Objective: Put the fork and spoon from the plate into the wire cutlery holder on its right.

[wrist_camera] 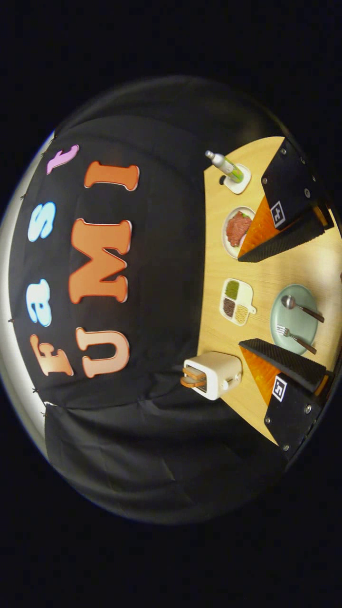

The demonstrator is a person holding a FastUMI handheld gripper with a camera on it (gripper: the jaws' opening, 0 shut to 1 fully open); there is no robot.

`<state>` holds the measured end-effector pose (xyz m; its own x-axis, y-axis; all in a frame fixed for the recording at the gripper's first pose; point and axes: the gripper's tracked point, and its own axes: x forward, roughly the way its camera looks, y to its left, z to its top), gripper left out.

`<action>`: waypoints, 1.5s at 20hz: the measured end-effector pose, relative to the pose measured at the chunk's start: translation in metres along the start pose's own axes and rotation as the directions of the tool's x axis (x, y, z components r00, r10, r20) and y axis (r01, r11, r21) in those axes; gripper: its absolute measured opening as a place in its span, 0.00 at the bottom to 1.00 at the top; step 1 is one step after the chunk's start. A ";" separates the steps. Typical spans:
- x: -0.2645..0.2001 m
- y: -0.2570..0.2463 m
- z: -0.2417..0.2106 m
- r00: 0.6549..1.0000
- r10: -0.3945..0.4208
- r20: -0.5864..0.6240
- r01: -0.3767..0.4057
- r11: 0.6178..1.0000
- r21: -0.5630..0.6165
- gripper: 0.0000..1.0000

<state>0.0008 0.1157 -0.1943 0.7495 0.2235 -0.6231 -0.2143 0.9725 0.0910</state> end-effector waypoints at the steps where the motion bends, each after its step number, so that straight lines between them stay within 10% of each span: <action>1: 0.004 0.004 -0.012 0.999 0.009 -0.046 -0.009 1.000 0.004 0.96; 11: 0.045 0.014 -0.126 0.890 0.021 -0.456 0.002 0.999 0.051 0.93; 21: 0.073 0.022 -0.228 0.693 0.015 -0.721 0.034 0.998 0.053 0.85; 30: 0.090 0.022 -0.273 0.573 0.002 -0.820 0.157 0.981 0.112 0.57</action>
<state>-0.1077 0.1393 -0.4602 -0.0848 0.0764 -0.9935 -0.0220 0.9967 0.0785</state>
